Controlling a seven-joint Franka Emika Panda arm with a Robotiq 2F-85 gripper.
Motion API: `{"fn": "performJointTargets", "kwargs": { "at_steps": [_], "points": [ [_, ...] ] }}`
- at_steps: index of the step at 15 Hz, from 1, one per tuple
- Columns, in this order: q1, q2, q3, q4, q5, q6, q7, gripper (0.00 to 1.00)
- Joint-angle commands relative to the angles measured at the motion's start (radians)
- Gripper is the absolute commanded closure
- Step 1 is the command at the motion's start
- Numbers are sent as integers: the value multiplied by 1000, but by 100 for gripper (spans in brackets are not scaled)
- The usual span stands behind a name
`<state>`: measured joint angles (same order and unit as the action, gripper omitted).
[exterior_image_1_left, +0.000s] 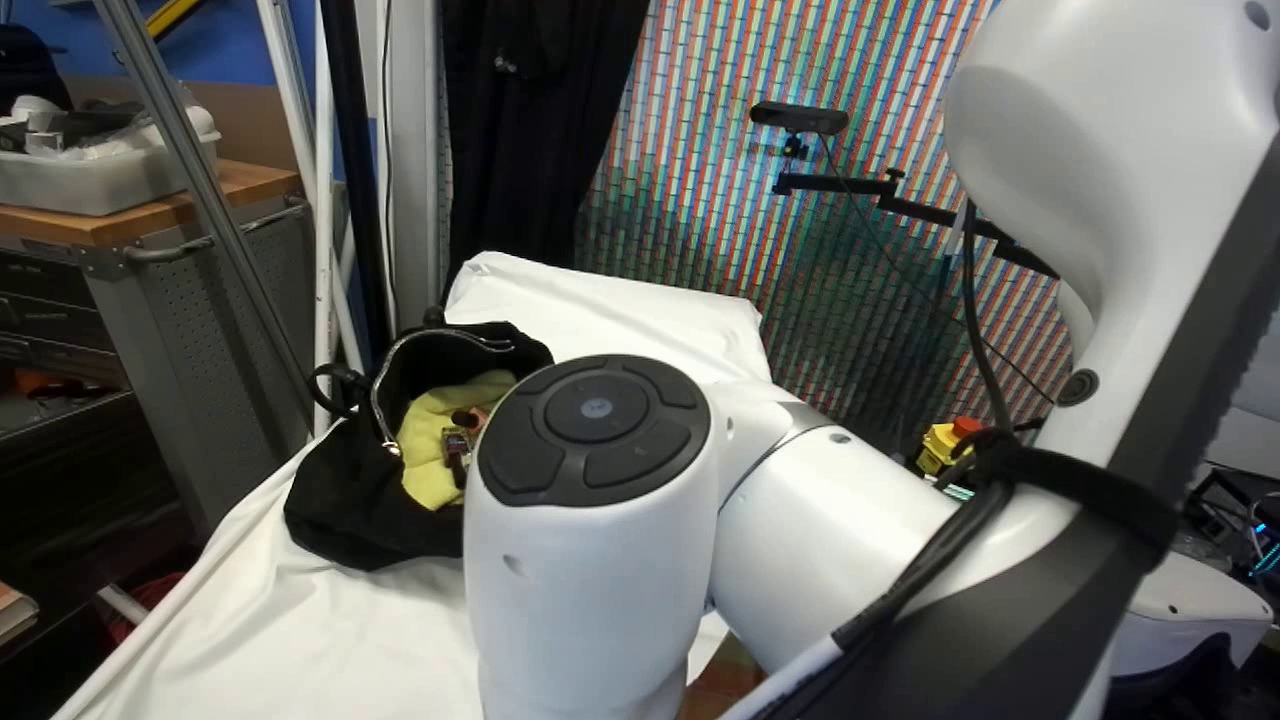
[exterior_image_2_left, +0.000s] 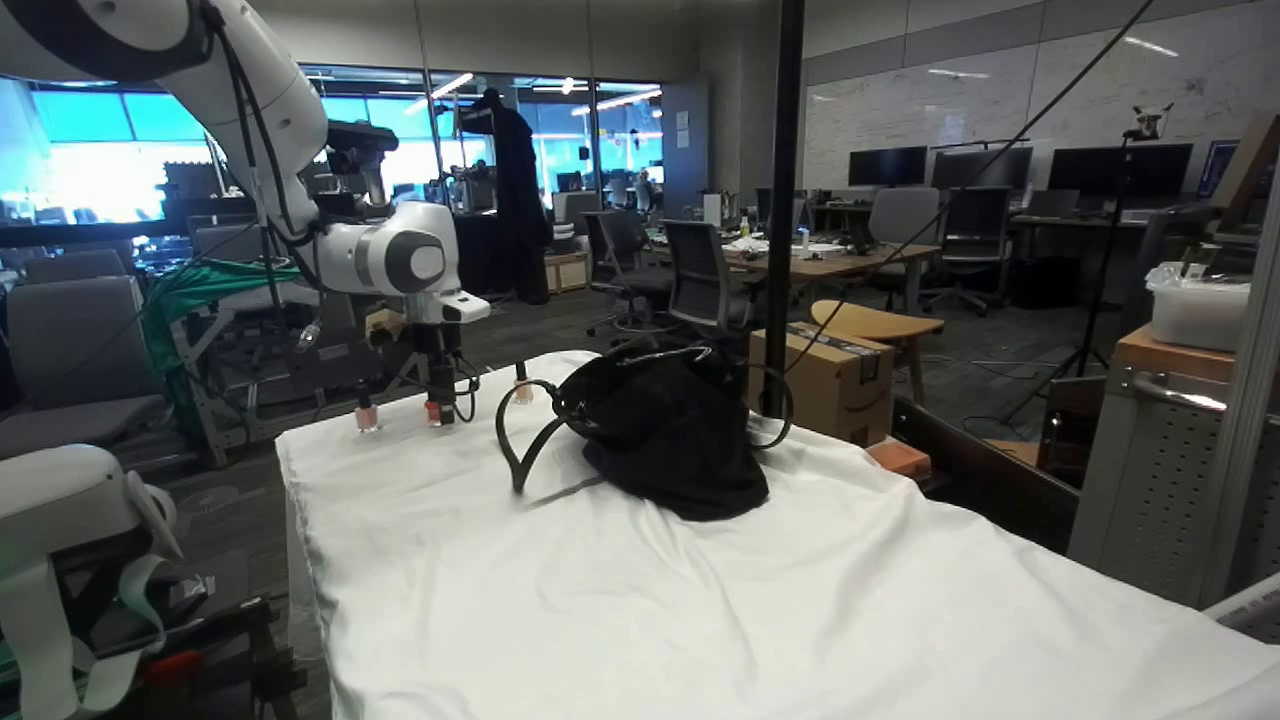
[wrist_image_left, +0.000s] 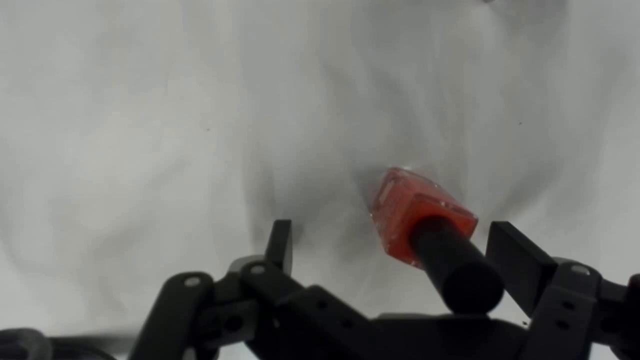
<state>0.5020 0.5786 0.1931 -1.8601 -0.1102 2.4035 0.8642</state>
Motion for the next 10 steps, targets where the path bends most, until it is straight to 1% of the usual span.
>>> {"fn": "performJointTargets", "kwargs": {
  "at_steps": [1, 8, 10],
  "points": [
    [16, 4, -12, 1, 25, 21, 12, 0],
    [11, -6, 1, -2, 35, 0, -1, 0],
    [18, -12, -4, -4, 27, 8, 9, 0]
  ]
}}
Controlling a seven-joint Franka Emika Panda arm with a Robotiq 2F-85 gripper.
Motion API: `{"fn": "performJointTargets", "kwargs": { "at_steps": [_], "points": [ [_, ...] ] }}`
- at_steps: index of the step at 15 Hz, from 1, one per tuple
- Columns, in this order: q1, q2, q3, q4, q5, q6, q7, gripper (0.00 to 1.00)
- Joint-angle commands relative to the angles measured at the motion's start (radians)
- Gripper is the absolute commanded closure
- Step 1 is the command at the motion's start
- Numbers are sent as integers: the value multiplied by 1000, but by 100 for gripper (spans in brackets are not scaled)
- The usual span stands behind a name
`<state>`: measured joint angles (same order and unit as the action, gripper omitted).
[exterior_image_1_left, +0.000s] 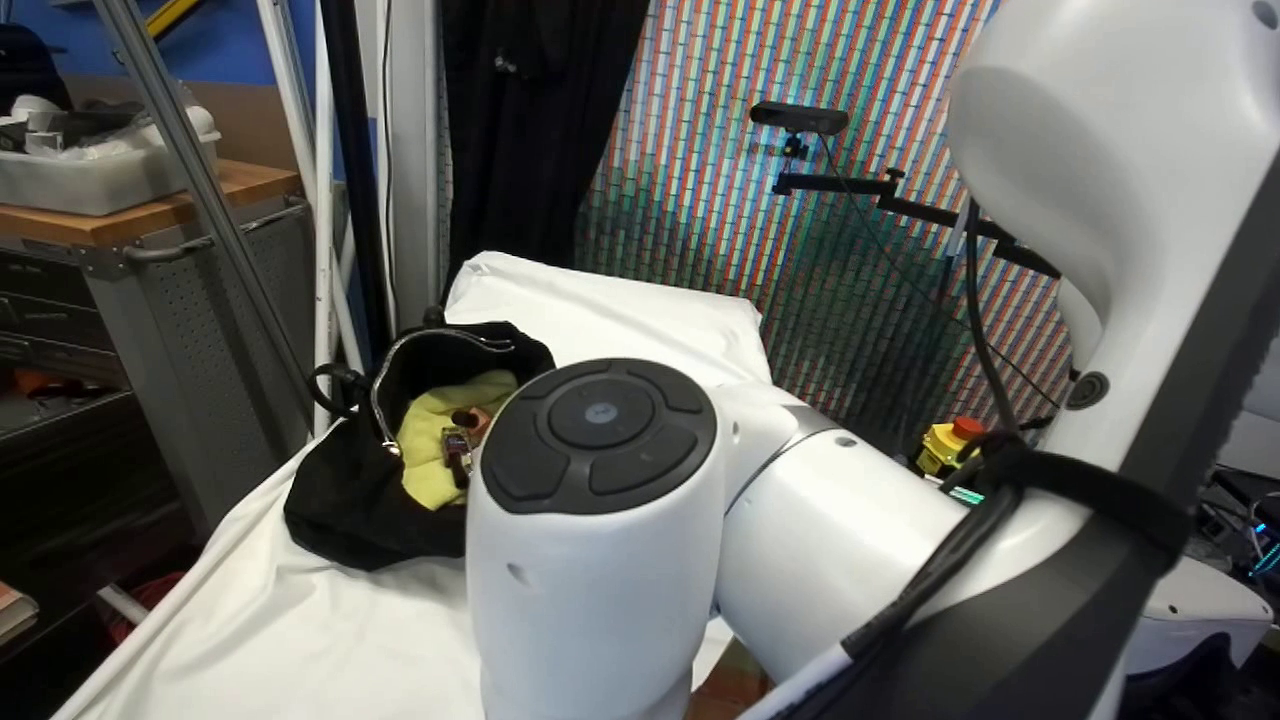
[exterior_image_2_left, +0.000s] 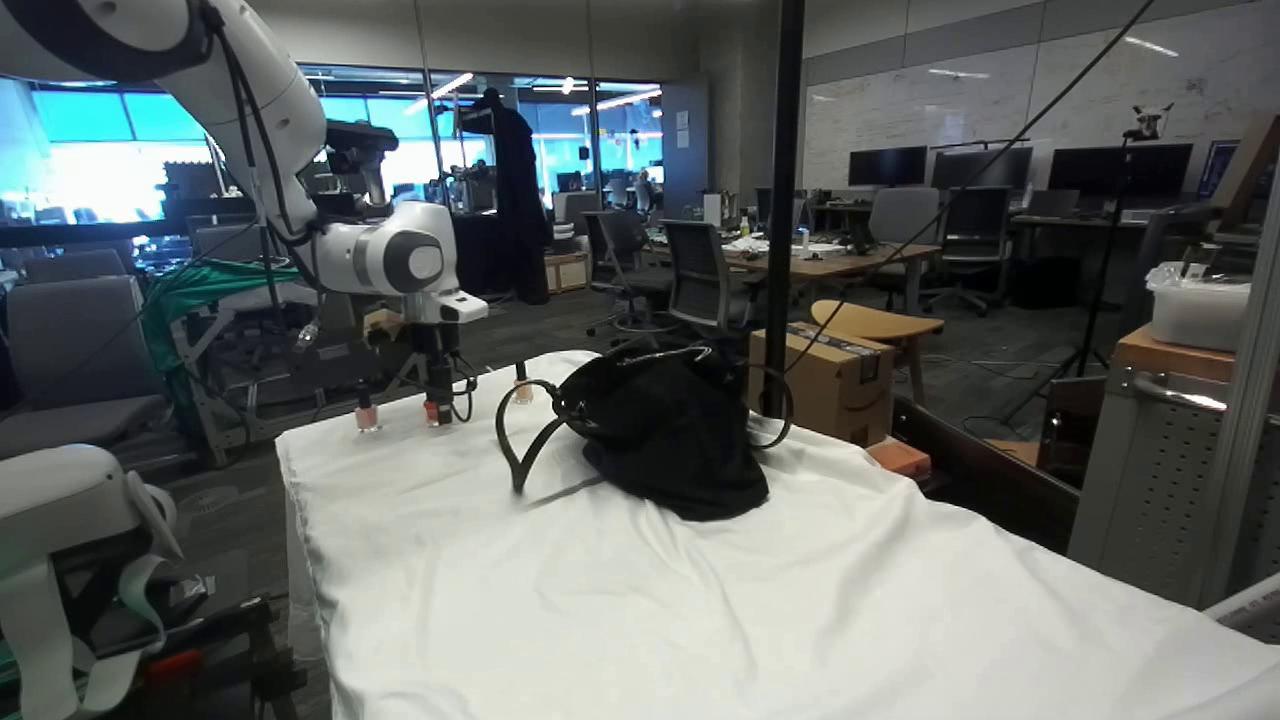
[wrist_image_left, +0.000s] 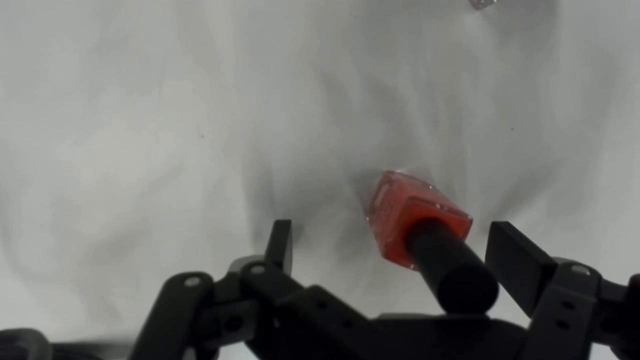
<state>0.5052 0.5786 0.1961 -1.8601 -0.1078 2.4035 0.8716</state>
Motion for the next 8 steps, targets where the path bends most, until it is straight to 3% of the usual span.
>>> {"fn": "performJointTargets", "kwargs": {
  "at_steps": [1, 8],
  "points": [
    [19, -18, -12, -7, 19, 10, 8, 0],
    [38, -50, -15, -33, 4, 20, 26, 0]
  ]
}}
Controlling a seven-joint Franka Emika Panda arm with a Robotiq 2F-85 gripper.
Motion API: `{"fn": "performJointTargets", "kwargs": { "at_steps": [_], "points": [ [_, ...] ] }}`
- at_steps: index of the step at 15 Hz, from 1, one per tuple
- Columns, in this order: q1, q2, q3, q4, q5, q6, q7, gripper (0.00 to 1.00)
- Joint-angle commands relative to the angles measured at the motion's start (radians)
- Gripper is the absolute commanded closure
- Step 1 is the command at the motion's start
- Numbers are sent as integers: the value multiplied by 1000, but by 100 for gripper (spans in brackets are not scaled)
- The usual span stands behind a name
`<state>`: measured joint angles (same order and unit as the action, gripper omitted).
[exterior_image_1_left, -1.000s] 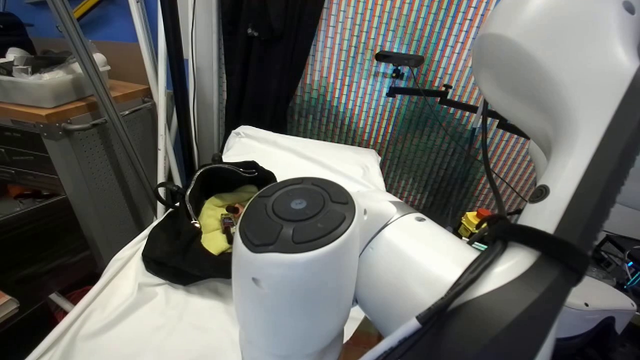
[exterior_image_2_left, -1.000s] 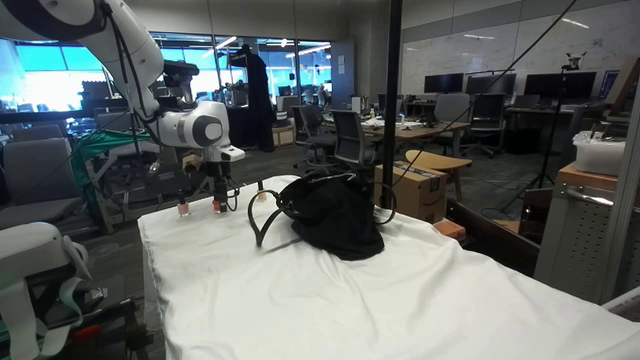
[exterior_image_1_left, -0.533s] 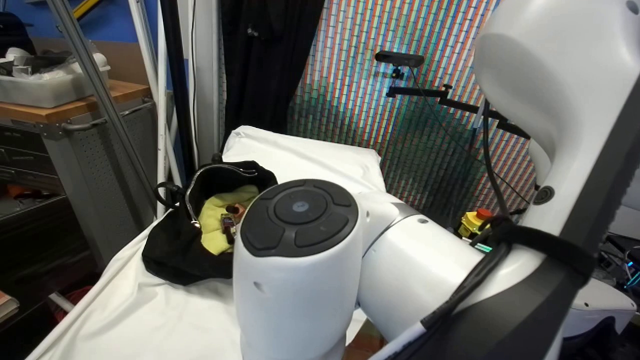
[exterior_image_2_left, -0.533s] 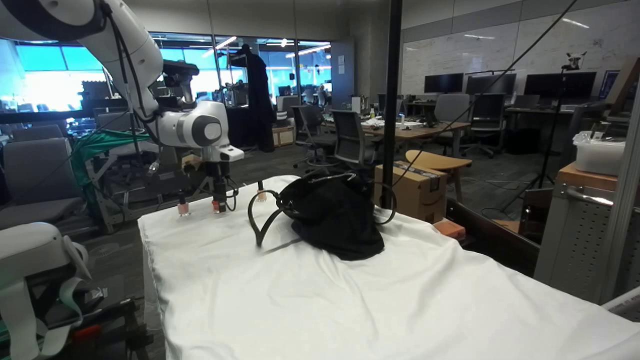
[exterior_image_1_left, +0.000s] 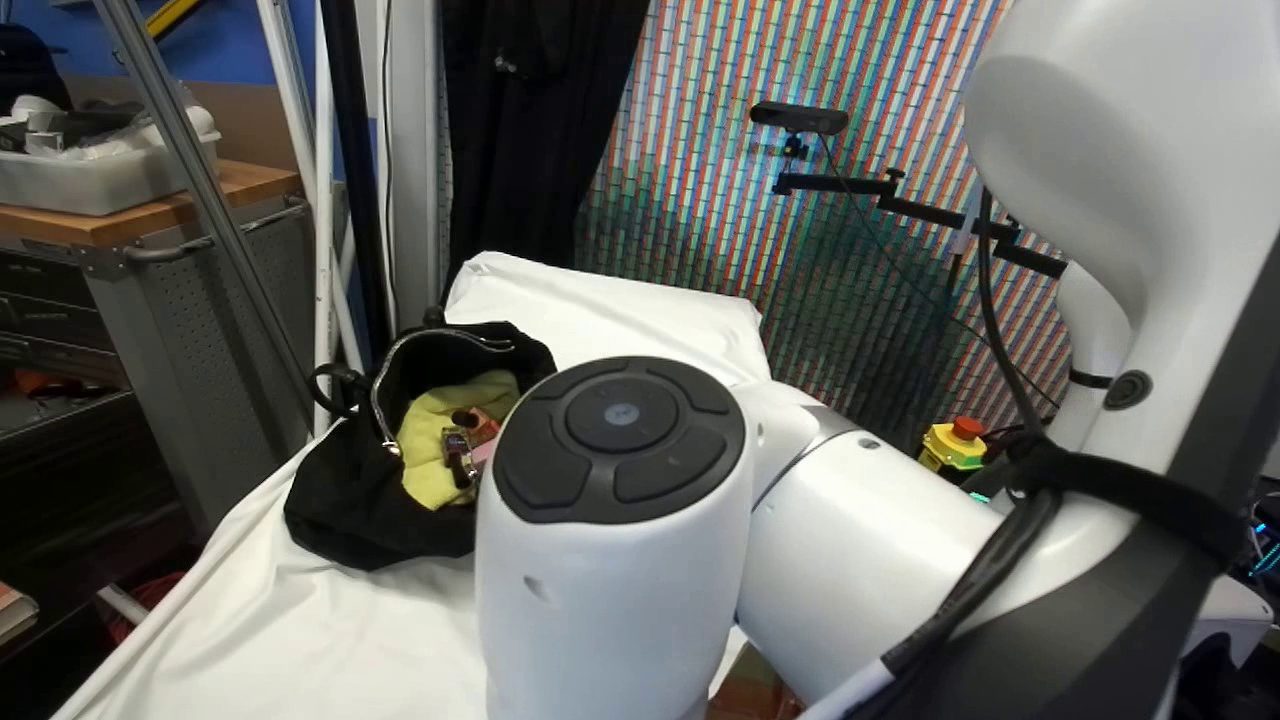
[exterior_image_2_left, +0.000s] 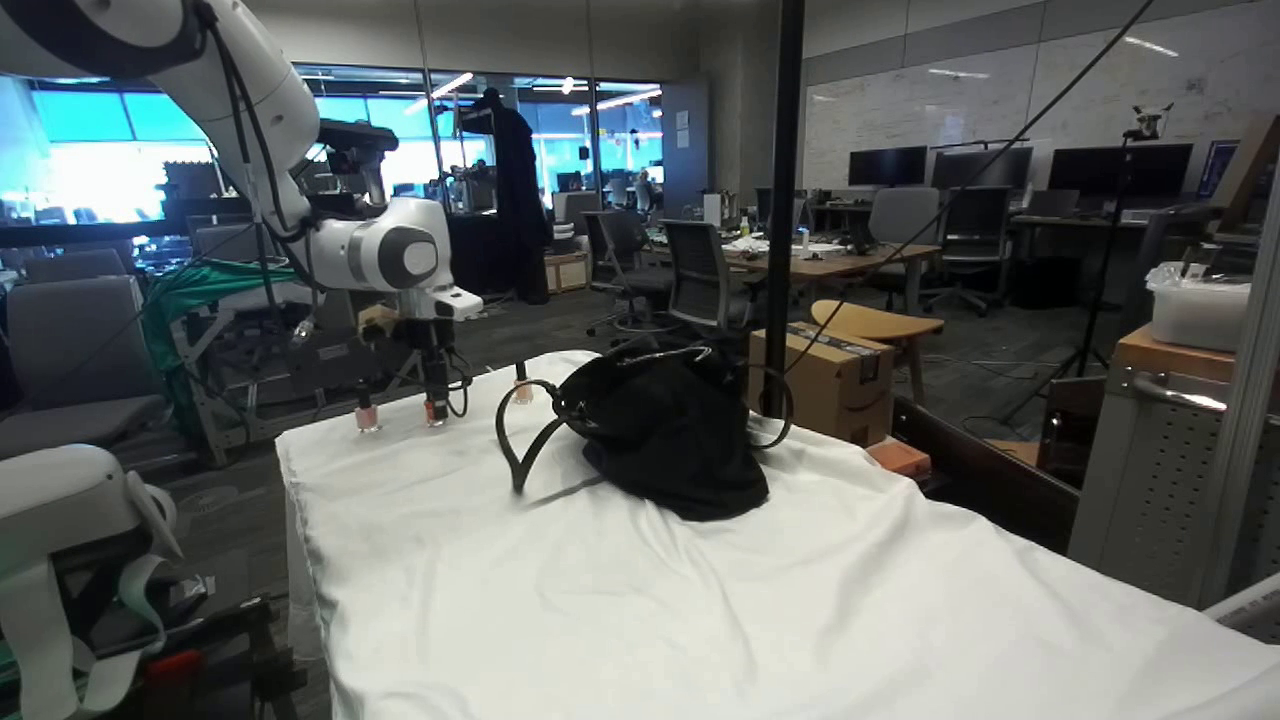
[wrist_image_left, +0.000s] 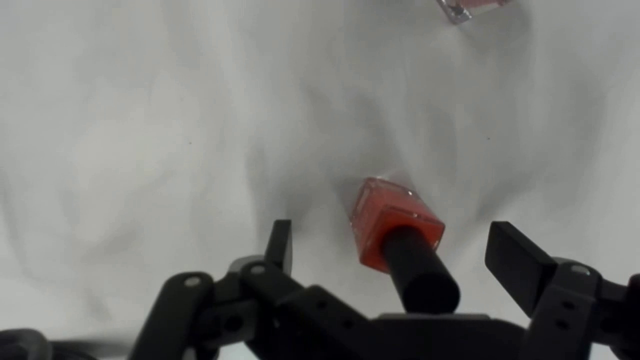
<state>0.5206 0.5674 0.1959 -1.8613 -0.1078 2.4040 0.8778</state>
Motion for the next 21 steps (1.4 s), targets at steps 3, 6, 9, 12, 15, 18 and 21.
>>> {"fn": "performJointTargets", "kwargs": {
  "at_steps": [3, 6, 9, 12, 15, 18, 21],
  "points": [
    [28, -43, -11, -40, 5, 21, 18, 0],
    [30, -39, -10, -45, 8, 23, 12, 0],
    [26, -36, -7, -50, 12, 26, 4, 0],
    [23, -33, -6, -52, 14, 26, 0, 0],
    [19, -33, -4, -54, 18, 27, -8, 0],
    [16, -34, -4, -53, 19, 26, -11, 0],
    [14, -31, -4, -50, 19, 23, -15, 6]
  ]
}}
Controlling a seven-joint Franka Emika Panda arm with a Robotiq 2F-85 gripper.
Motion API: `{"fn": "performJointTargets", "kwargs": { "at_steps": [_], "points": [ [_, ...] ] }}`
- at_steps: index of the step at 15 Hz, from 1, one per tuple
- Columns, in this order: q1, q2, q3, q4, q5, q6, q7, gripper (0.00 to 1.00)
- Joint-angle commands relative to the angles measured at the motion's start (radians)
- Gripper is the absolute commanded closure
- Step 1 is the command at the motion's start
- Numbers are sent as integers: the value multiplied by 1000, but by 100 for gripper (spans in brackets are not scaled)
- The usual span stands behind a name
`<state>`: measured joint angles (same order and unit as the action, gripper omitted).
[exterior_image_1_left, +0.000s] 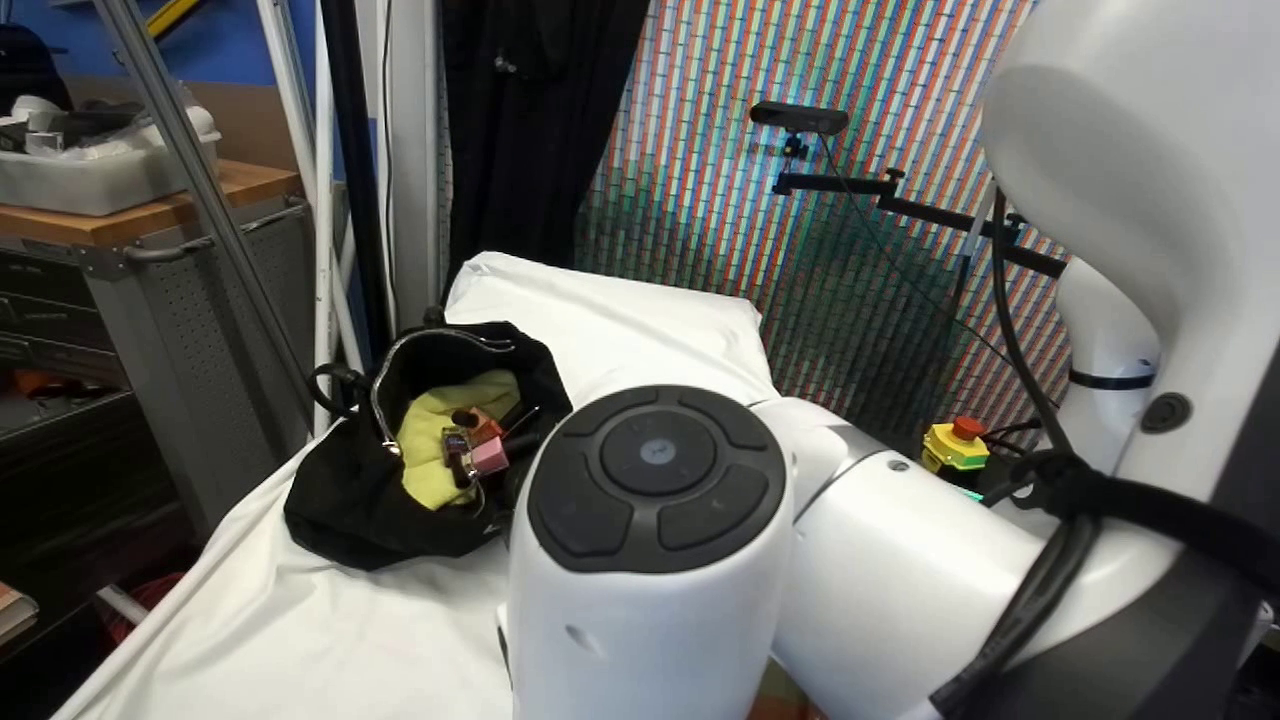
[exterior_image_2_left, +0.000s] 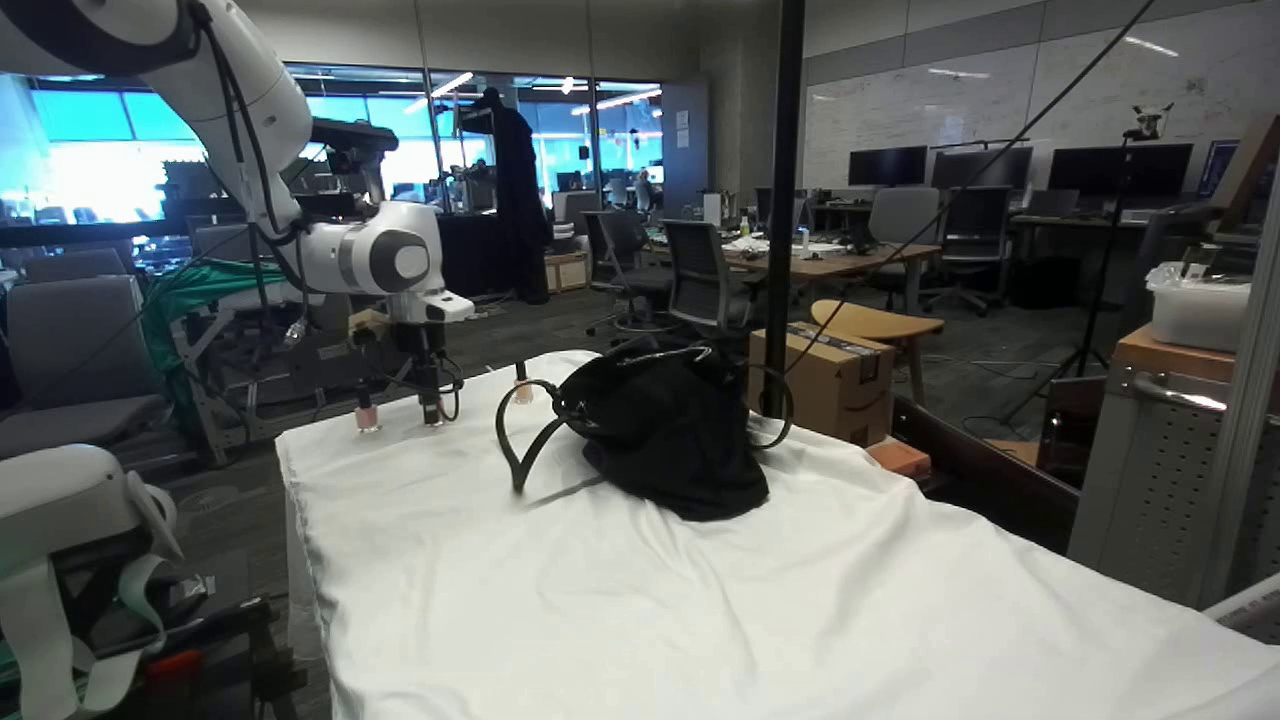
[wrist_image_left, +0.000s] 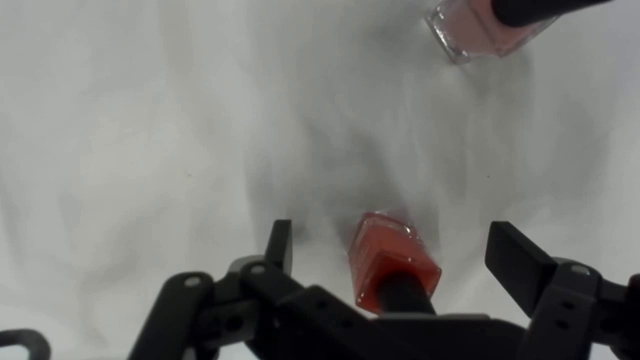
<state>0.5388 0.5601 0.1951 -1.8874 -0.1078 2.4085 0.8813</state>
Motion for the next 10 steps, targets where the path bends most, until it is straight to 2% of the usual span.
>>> {"fn": "performJointTargets", "kwargs": {
  "at_steps": [1, 2, 3, 4, 10],
  "points": [
    [-5, -23, -4, -24, 19, 19, -20, 23],
    [-6, -23, -5, -24, 18, 20, -19, 30],
    [-7, -23, -6, -24, 18, 20, -20, 30],
    [-9, -24, -6, -24, 18, 20, -20, 36],
    [-12, -22, -18, -22, 10, 22, -19, 77]
  ]
}}
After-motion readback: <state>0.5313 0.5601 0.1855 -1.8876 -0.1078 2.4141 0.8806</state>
